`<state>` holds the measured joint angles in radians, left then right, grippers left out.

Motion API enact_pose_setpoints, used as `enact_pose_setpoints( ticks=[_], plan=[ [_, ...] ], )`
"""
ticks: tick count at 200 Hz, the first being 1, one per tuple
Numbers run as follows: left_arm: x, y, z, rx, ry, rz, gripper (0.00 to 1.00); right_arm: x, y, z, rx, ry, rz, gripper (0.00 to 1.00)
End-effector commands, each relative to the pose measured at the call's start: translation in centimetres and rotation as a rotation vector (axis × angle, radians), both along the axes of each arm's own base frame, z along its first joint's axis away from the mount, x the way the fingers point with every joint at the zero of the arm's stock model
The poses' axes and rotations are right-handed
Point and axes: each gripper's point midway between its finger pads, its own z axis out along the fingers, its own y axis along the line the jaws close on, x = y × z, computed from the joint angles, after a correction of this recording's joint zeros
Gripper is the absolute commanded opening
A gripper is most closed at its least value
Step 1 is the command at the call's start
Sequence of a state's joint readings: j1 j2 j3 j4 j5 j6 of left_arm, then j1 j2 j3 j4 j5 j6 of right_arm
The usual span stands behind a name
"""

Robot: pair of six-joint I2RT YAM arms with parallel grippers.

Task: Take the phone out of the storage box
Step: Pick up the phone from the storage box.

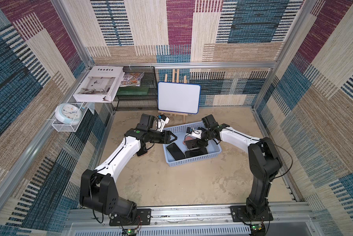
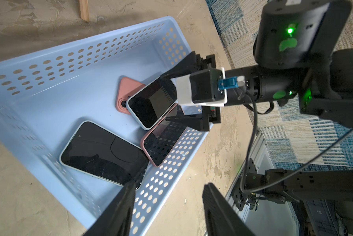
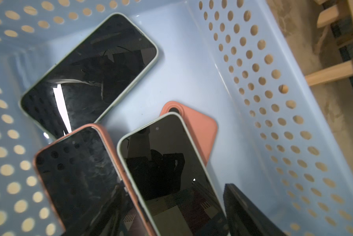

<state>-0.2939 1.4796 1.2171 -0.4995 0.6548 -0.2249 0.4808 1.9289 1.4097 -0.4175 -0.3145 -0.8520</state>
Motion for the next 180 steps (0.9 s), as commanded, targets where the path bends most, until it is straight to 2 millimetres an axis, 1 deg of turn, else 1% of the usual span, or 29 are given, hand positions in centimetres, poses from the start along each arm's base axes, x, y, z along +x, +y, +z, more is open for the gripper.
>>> enact_pose_setpoints(
  ticks=[1, 30, 56, 73, 85, 100, 130, 166, 180],
  plan=[
    [-0.3, -0.2, 0.0, -0.011, -0.002, -0.022, 0.58, -2.5, 0.0, -1.3, -0.019, 0.095, 0.171, 0.80],
    [-0.4, -0.2, 0.2, -0.016, -0.004, -0.021, 0.59, -4.4, 0.0, -2.1, -0.044, 0.242, 0.257, 0.76],
    [-0.5, -0.4, 0.1, -0.027, 0.016, -0.022, 0.59, -5.3, -0.1, -2.3, -0.031, 0.294, 0.250, 0.73],
    [-0.5, -0.4, -0.3, -0.025, 0.033, -0.023, 0.59, -5.8, -0.2, -2.1, -0.019, 0.336, 0.233, 0.65],
    [-0.6, -0.4, -0.3, -0.024, 0.039, -0.021, 0.59, -6.1, -0.3, -2.0, -0.018, 0.341, 0.219, 0.63],
    [-0.6, -0.4, -0.1, -0.027, 0.036, -0.019, 0.59, -6.1, -0.6, -2.0, -0.027, 0.344, 0.185, 0.62],
    [-0.7, -0.4, 0.3, -0.032, 0.027, -0.019, 0.59, -5.8, -0.7, -2.2, -0.037, 0.367, 0.150, 0.57],
    [-1.0, -0.2, 0.4, -0.028, 0.025, -0.017, 0.59, -4.8, -1.2, -3.8, -0.051, 0.415, 0.087, 0.57],
    [-1.1, -0.2, 0.4, -0.026, 0.024, -0.017, 0.59, -4.8, -1.2, -4.4, -0.057, 0.438, 0.085, 0.57]
  ],
)
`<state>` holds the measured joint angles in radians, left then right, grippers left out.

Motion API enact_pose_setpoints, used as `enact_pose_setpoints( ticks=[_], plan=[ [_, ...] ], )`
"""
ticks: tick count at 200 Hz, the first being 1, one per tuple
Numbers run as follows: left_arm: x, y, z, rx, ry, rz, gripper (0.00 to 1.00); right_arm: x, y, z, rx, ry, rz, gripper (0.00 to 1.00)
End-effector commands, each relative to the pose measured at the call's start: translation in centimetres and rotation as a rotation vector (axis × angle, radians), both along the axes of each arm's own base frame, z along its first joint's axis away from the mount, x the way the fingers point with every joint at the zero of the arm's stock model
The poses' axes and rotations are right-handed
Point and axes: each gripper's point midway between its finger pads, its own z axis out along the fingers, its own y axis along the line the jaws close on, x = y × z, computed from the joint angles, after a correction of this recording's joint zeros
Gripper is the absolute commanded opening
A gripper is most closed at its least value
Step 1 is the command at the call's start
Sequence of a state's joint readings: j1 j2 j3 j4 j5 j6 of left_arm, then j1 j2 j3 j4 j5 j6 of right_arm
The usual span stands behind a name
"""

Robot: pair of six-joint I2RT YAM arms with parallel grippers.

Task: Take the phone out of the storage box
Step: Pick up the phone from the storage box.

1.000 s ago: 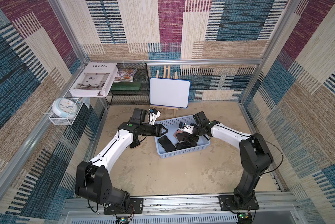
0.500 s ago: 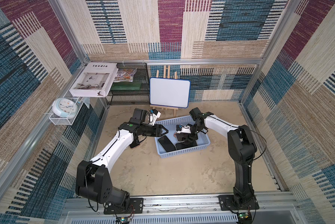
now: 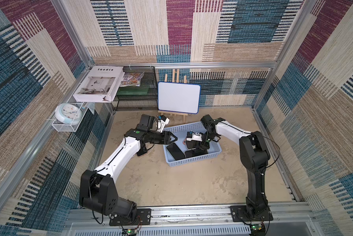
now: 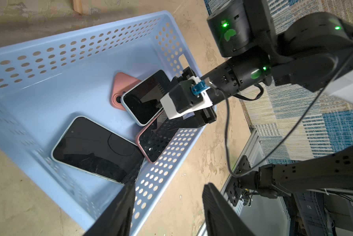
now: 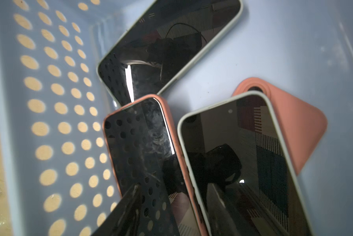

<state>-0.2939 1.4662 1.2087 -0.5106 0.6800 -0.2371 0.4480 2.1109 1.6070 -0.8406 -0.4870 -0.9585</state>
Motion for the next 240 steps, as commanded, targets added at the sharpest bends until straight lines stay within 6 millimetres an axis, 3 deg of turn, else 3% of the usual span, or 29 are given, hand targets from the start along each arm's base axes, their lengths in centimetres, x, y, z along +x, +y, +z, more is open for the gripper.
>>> enact_pose_setpoints(
  ticks=[1, 32, 63, 129, 147, 189, 196, 220, 240],
  plan=[
    [-0.4, 0.0, 0.2, -0.005, 0.003, -0.007, 0.59, -0.3, -0.3, -0.7, -0.021, 0.055, -0.031, 0.57],
    [-0.3, -0.1, 0.0, -0.004, 0.008, -0.009, 0.58, -1.2, -1.1, -1.9, -0.057, 0.079, -0.003, 0.57],
    [-0.1, -0.2, -0.4, -0.003, 0.022, -0.011, 0.58, -1.9, -1.7, -2.8, -0.079, 0.124, 0.016, 0.48],
    [0.4, -0.3, -1.2, 0.006, 0.047, -0.011, 0.58, 3.7, -2.4, -4.6, -0.173, -0.049, -0.212, 0.54],
    [0.5, -0.3, -1.2, 0.007, 0.048, -0.010, 0.58, 4.6, -2.0, -3.5, -0.136, -0.095, -0.219, 0.55],
    [0.5, -0.3, -1.3, 0.011, 0.050, -0.009, 0.58, 6.9, -1.8, 0.4, -0.063, -0.252, -0.273, 0.69],
    [0.5, -0.3, -1.2, 0.010, 0.050, -0.009, 0.58, 7.3, -1.9, 0.8, -0.059, -0.264, -0.280, 0.79],
    [0.4, -0.3, -1.3, 0.012, 0.053, -0.010, 0.58, 8.0, -2.4, 0.9, -0.086, -0.305, -0.267, 0.99],
    [0.3, -0.2, -1.1, 0.012, 0.049, -0.010, 0.58, 8.1, -2.7, 0.2, -0.112, -0.308, -0.231, 1.00]
  ],
)
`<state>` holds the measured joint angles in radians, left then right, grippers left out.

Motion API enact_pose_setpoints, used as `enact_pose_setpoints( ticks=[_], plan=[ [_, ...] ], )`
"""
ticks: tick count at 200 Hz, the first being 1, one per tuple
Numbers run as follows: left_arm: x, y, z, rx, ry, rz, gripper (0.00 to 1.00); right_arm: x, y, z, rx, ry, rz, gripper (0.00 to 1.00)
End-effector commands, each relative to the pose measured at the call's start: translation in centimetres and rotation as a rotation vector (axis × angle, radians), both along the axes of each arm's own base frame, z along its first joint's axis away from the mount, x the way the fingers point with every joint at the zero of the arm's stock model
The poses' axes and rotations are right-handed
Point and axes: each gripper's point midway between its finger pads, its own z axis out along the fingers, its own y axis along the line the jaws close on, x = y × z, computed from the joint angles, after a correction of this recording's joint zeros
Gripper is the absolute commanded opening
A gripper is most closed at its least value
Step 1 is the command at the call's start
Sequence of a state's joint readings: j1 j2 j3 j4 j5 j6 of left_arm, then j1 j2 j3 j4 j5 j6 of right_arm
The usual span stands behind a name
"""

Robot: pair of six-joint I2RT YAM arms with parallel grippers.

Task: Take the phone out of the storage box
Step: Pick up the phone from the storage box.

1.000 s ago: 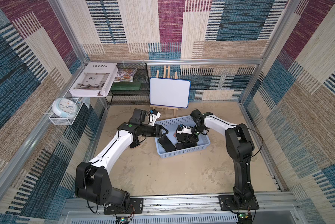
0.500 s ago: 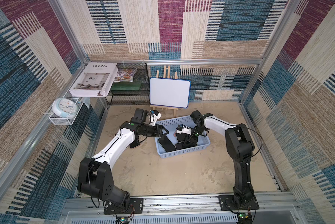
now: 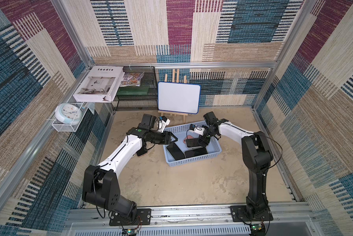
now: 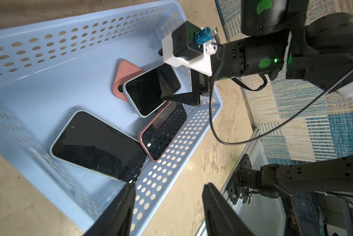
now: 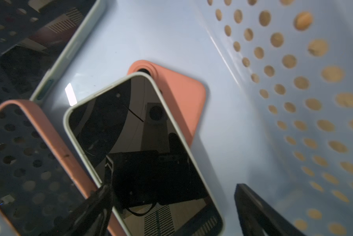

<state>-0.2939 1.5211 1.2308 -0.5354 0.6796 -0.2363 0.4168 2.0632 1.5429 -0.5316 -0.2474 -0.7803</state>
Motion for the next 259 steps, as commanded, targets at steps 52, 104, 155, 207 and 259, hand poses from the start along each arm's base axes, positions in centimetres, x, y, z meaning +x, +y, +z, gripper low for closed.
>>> enact_pose_setpoints(
  ticks=[52, 104, 155, 207, 259],
  plan=[
    [-0.2, -0.1, 0.3, -0.003, -0.002, -0.012, 0.58, -0.4, -0.7, -2.4, -0.121, -0.009, 0.185, 0.99],
    [0.0, -0.1, 0.2, 0.000, 0.000, -0.015, 0.58, -3.9, -0.9, -2.9, -0.146, 0.091, 0.342, 0.99],
    [0.2, -0.3, -0.1, -0.004, 0.008, -0.019, 0.58, -5.6, -0.3, -2.1, -0.083, 0.104, 0.372, 0.99],
    [0.1, -0.2, 0.0, 0.000, 0.004, -0.018, 0.58, -4.3, -1.0, -4.8, -0.157, 0.128, 0.303, 0.99],
    [0.3, -0.1, -0.1, 0.004, 0.009, -0.016, 0.58, -1.7, -1.2, -6.7, -0.194, 0.104, 0.118, 0.95]
  ],
)
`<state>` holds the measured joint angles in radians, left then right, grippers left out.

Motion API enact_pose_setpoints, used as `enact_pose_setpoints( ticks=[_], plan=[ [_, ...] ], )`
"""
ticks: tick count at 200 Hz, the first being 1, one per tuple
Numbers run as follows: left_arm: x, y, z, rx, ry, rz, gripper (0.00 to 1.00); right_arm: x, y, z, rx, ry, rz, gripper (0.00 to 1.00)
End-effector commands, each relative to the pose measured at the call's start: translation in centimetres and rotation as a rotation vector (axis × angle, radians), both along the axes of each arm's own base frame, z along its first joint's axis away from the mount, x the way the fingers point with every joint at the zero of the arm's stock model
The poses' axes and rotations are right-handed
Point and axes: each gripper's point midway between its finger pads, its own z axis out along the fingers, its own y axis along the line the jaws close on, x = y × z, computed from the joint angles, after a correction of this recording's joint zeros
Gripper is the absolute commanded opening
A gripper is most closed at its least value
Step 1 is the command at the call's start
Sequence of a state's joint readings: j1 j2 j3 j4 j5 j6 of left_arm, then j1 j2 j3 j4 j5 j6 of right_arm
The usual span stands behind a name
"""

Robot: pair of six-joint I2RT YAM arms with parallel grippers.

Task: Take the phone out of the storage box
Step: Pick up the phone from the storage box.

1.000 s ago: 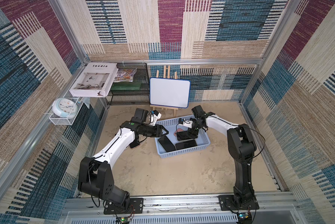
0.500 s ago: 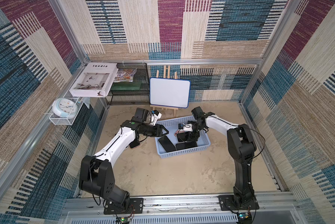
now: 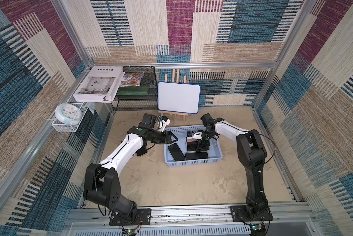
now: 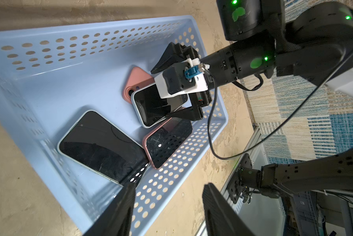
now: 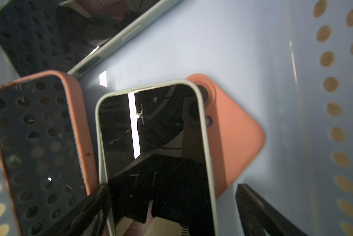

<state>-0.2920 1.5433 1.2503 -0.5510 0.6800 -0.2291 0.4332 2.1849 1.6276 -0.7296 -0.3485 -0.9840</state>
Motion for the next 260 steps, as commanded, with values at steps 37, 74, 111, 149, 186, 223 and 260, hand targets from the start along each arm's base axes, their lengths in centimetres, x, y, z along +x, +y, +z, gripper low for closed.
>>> enact_pose_setpoints(
  ticks=[37, 74, 111, 149, 186, 223, 260],
  plan=[
    [0.1, -0.2, 0.2, -0.005, -0.001, -0.014, 0.58, 3.3, -2.1, -2.5, -0.128, -0.138, -0.185, 0.88],
    [0.0, -0.1, 0.3, -0.006, -0.004, -0.014, 0.58, 3.5, -0.8, 0.7, -0.002, -0.162, -0.226, 0.99],
    [-0.1, -0.2, 0.5, -0.014, -0.007, -0.016, 0.58, 2.9, -0.1, 2.9, 0.055, -0.193, -0.197, 1.00],
    [-0.2, -0.1, 0.8, -0.014, -0.014, -0.015, 0.58, 1.9, -0.1, 2.8, 0.041, -0.211, -0.117, 1.00],
    [-0.3, -0.1, 0.8, -0.013, -0.014, -0.015, 0.58, 0.9, 0.9, 3.7, 0.087, -0.187, -0.052, 1.00],
    [-0.1, -0.2, 0.7, -0.015, -0.010, -0.016, 0.58, 0.4, 1.5, 4.3, 0.125, -0.169, -0.040, 1.00],
    [-0.1, -0.2, 0.4, -0.012, -0.003, -0.016, 0.58, -0.7, 1.8, 4.4, 0.151, -0.148, -0.024, 1.00]
  ],
)
